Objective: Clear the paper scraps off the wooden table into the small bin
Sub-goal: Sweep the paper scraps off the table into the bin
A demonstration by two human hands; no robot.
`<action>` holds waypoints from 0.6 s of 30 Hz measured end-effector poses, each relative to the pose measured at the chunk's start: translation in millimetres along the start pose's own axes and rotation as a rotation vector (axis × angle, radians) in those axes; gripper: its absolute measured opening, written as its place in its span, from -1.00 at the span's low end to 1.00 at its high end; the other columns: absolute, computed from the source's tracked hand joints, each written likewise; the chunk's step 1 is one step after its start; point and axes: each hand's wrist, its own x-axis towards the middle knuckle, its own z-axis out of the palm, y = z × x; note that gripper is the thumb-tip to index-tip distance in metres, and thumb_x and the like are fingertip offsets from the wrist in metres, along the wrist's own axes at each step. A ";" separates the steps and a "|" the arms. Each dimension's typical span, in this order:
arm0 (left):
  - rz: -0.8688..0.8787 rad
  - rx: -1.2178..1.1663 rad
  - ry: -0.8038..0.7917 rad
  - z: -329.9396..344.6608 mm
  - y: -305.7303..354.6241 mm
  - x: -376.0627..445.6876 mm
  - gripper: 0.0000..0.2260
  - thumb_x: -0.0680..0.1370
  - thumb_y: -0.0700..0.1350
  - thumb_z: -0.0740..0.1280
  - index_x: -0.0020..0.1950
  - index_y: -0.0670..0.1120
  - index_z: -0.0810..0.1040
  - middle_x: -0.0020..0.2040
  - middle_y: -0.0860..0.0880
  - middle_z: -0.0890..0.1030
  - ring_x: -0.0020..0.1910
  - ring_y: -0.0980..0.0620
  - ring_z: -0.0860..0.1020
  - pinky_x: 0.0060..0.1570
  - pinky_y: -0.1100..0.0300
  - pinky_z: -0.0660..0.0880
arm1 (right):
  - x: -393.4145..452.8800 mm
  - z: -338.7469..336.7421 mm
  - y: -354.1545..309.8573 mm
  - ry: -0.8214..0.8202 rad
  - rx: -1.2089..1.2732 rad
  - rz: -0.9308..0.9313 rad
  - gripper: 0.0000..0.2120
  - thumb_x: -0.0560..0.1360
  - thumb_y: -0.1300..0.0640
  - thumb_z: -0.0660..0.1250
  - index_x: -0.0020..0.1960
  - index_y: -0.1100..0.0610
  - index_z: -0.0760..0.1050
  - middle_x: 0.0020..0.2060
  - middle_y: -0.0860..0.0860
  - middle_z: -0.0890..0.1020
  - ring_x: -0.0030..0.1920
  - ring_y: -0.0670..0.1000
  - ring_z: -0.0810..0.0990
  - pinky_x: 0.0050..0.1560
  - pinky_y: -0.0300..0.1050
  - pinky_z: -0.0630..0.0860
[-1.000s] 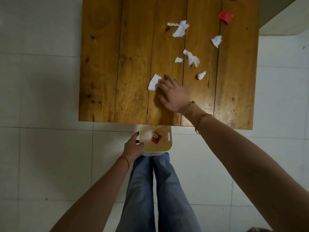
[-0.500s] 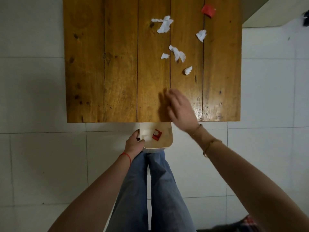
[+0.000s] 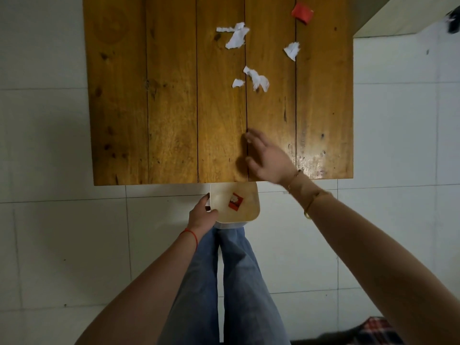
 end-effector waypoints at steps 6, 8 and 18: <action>-0.001 0.025 0.010 -1.1 0.2 -5.6 -0.53 0.49 -0.20 0.24 0.41 0.03 0.36 0.05 -0.05 0.61 0.05 -0.07 0.60 0.17 0.03 0.53 | -66.3 58.9 -25.5 -0.144 -0.032 -0.365 -0.44 0.46 0.08 0.23 0.43 0.20 0.31 0.40 0.14 0.39 0.45 0.14 0.28 0.42 0.10 0.25; 0.014 0.043 0.027 -1.9 0.5 -6.6 -0.51 0.50 -0.20 0.24 0.43 0.02 0.35 0.09 -0.07 0.61 0.07 -0.06 0.58 0.18 0.05 0.51 | -62.8 57.4 -24.0 -0.081 0.008 -0.324 -0.42 0.46 0.07 0.22 0.47 0.16 0.27 0.46 0.09 0.33 0.49 0.11 0.21 0.44 0.10 0.21; 0.022 0.008 0.047 -1.5 -1.6 0.3 -0.46 0.49 -0.26 0.22 0.47 -0.01 0.29 0.23 -0.14 0.54 0.09 -0.07 0.54 0.13 0.07 0.53 | 84.5 -43.6 14.7 0.151 -0.074 0.132 -0.39 0.57 -0.05 0.09 0.55 0.08 0.00 0.55 0.11 0.04 0.54 0.18 -0.04 0.51 0.14 0.00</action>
